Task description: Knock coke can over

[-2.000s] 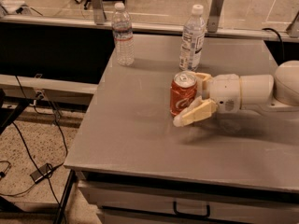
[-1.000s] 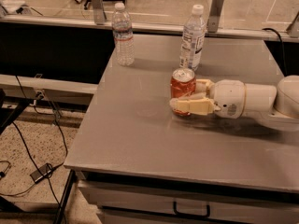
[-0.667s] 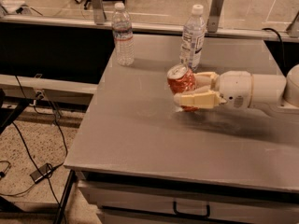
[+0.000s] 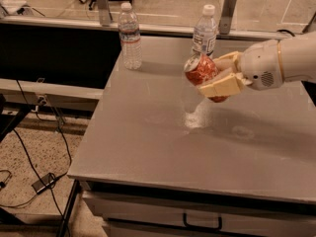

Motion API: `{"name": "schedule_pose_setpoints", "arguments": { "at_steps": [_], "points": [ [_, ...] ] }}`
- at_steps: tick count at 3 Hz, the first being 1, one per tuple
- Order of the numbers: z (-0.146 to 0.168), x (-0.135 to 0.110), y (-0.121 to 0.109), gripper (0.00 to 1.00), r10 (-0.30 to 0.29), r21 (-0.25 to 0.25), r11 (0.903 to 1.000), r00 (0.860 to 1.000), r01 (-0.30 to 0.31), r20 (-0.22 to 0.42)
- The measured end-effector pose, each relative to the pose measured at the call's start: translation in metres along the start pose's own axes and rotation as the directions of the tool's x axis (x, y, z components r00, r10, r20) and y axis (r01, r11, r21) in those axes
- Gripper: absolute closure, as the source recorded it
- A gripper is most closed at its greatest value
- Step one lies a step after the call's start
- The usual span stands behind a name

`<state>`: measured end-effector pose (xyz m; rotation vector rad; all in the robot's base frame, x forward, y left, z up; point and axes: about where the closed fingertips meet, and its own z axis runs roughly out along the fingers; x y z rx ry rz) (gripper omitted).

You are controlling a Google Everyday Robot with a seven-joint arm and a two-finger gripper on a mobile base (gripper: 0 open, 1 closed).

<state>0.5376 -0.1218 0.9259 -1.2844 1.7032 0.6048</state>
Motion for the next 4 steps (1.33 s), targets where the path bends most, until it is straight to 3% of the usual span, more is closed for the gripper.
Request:
{"name": "schedule_pose_setpoints", "arguments": {
  "at_steps": [1,2,3,4],
  "points": [
    [-0.007,-0.001,0.001,1.0,-0.079,-0.002,0.9968,0.978,0.08,-0.194],
    [-0.007,0.012,0.008,1.0,-0.185,-0.076,0.9828,0.912,0.169,-0.366],
    [0.005,0.025,0.022,1.0,-0.273,-0.195,0.9587,0.862,0.207,-0.426],
    [0.016,0.03,0.034,0.84,-0.336,-0.278,0.9331,0.827,0.228,-0.45]
  ]
}}
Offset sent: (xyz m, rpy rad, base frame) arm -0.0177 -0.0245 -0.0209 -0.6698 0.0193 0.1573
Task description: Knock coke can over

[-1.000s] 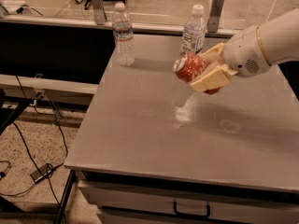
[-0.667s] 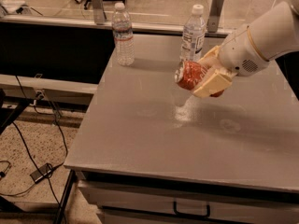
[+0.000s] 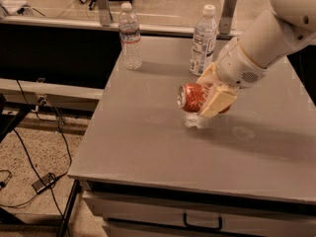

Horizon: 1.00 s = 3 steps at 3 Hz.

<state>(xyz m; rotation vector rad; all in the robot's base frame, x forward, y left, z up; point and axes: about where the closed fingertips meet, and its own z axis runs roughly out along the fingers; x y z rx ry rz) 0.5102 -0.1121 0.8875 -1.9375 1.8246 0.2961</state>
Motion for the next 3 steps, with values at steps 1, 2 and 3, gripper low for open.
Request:
{"name": "schedule_pose_setpoints", "arguments": {
  "at_steps": [1,2,3],
  "points": [
    [0.016,-0.006,0.007,0.61,-0.045,-0.055,0.9976,0.999,0.043,-0.03],
    [0.033,-0.013,0.015,0.38,-0.093,-0.1,0.9913,0.993,0.085,-0.078],
    [0.044,-0.014,0.024,0.13,-0.103,-0.145,0.9855,0.99,0.088,-0.1]
  ]
}}
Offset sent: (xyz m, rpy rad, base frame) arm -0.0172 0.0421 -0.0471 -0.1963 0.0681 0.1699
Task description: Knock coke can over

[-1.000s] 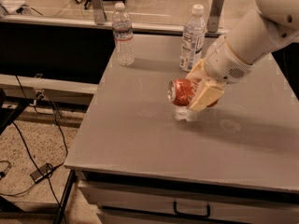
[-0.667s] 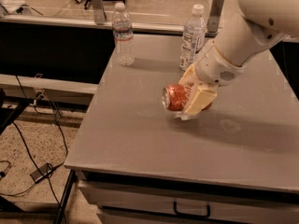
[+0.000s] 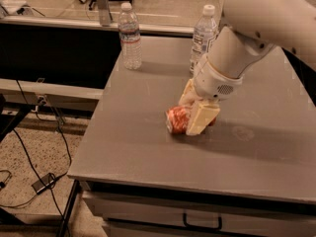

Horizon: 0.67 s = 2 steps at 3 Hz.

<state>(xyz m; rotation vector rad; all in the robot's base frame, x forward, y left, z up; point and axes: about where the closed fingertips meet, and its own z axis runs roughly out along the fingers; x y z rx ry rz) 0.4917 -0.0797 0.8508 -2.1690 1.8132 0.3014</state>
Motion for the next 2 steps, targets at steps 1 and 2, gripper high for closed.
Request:
{"name": "schedule_pose_setpoints", "arguments": {
  "at_steps": [1,2],
  "points": [
    [-0.0005,-0.0008,0.0002,0.0,-0.002,0.002,1.0,1.0,0.002,0.0],
    [-0.0005,-0.0008,0.0003,0.0,-0.002,0.002,1.0,1.0,0.002,0.0]
  ]
}}
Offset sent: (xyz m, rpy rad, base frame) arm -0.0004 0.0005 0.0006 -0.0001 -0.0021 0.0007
